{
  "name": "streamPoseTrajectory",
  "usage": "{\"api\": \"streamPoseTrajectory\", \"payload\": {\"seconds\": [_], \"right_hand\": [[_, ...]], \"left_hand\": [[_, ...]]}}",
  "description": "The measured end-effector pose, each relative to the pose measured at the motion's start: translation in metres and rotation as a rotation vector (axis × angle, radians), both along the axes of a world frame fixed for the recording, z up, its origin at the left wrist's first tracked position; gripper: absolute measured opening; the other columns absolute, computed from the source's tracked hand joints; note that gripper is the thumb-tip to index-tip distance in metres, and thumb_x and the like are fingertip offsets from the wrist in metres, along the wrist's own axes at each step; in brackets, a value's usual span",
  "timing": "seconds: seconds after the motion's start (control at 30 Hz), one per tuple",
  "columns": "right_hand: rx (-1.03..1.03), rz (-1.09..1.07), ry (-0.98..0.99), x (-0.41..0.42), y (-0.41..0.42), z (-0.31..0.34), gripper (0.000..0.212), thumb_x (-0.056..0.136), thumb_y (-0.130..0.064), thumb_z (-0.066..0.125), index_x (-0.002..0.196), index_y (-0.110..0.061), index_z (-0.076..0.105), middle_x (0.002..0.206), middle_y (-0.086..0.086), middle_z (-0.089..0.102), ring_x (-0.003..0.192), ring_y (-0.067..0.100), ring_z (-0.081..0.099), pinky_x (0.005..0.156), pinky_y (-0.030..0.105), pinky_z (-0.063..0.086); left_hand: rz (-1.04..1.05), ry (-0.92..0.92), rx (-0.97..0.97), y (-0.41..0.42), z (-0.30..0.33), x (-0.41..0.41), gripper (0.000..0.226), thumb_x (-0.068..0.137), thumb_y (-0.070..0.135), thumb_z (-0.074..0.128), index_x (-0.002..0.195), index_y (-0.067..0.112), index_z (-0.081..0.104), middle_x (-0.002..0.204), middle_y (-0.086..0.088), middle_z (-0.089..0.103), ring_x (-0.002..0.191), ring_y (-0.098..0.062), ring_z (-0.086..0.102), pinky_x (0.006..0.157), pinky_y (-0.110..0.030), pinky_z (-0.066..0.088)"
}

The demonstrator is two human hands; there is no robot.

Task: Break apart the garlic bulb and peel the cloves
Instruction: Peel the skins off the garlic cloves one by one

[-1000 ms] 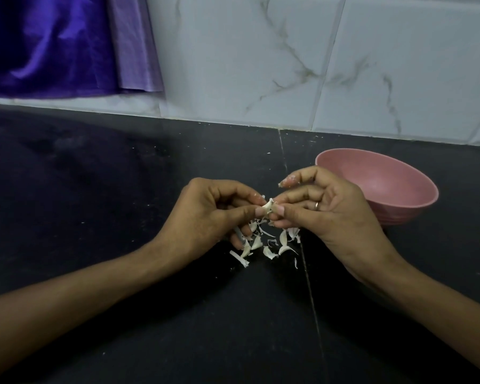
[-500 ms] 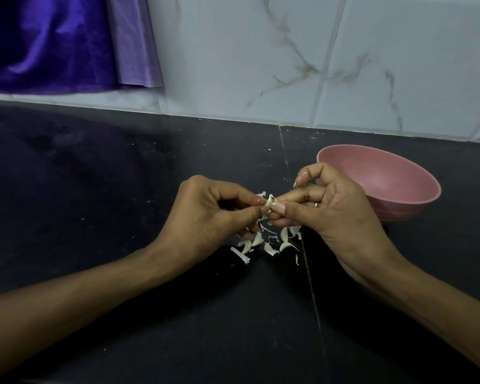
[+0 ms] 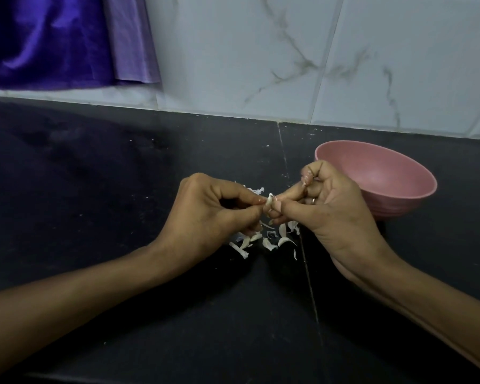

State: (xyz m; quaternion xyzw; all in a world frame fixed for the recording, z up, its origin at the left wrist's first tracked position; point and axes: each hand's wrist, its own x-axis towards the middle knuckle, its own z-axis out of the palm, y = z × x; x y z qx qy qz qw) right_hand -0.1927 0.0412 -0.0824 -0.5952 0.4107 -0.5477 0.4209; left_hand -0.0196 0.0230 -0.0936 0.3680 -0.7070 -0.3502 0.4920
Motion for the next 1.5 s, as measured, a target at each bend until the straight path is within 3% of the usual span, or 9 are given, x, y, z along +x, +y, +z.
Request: {"api": "streamPoseTrajectory", "payload": {"seconds": [0.17,0.3,0.63,0.9,1.07,1.3,1.5], "right_hand": [[0.022,0.000,-0.051,-0.003,-0.002,0.004,0.042,0.081,0.019,0.063,0.092,-0.012,0.038,0.071,0.012,0.071,0.059,0.020,0.067,0.061,0.028,0.058],[0.063,0.028,-0.126,-0.005,-0.003,0.006,0.039,0.081,0.014,0.067,0.094,-0.012,0.040,0.071,0.014,0.069,0.064,0.022,0.068,0.063,0.031,0.060],[0.068,0.066,-0.028,-0.009,-0.003,0.001,0.018,0.087,0.000,0.067,0.104,-0.006,0.065,0.090,0.016,0.070,0.076,0.020,0.069,0.066,0.034,0.060],[0.079,0.050,0.071,-0.009,-0.001,0.000,0.019,0.083,-0.021,0.068,0.092,-0.007,0.077,0.083,0.006,0.074,0.069,0.016,0.066,0.061,0.032,0.060],[0.085,0.031,0.097,-0.010,-0.003,0.000,0.013,0.089,-0.014,0.067,0.089,-0.010,0.079,0.078,0.007,0.070,0.066,0.017,0.064,0.061,0.031,0.059],[0.115,0.021,0.084,-0.009,-0.001,0.000,0.013,0.089,-0.012,0.068,0.087,-0.009,0.080,0.078,0.013,0.071,0.066,0.018,0.065,0.060,0.033,0.060],[0.248,0.087,-0.038,-0.008,-0.002,0.001,0.013,0.086,-0.008,0.067,0.083,-0.001,0.078,0.074,0.013,0.068,0.063,0.017,0.064,0.058,0.027,0.057]], "left_hand": [[-0.119,0.175,0.184,-0.003,0.006,-0.002,0.013,0.074,0.001,0.072,0.085,-0.007,0.071,0.067,-0.017,0.071,0.055,-0.023,0.069,0.052,-0.030,0.058],[-0.160,0.260,0.329,-0.006,0.008,-0.001,0.012,0.074,0.003,0.070,0.084,-0.003,0.068,0.076,-0.021,0.071,0.054,-0.020,0.066,0.048,-0.028,0.056],[-0.198,0.272,0.433,-0.009,0.008,0.001,0.012,0.078,0.005,0.069,0.088,0.001,0.069,0.083,-0.018,0.071,0.055,-0.016,0.062,0.046,-0.028,0.054],[-0.154,0.194,0.287,-0.005,0.008,0.002,0.013,0.079,0.003,0.069,0.091,-0.002,0.067,0.063,-0.010,0.068,0.047,-0.014,0.063,0.044,-0.022,0.051],[-0.157,0.147,0.193,-0.004,0.008,0.002,0.026,0.081,-0.002,0.069,0.107,0.001,0.066,0.071,-0.018,0.070,0.051,-0.016,0.065,0.046,-0.025,0.054],[-0.061,0.037,0.036,-0.004,0.001,0.004,0.019,0.076,0.018,0.074,0.094,0.014,0.076,0.072,-0.008,0.073,0.057,-0.023,0.070,0.050,-0.028,0.057],[-0.041,-0.044,-0.119,-0.004,-0.002,0.007,0.017,0.078,0.023,0.072,0.091,0.013,0.078,0.071,0.001,0.072,0.056,-0.015,0.070,0.053,-0.025,0.056]]}}
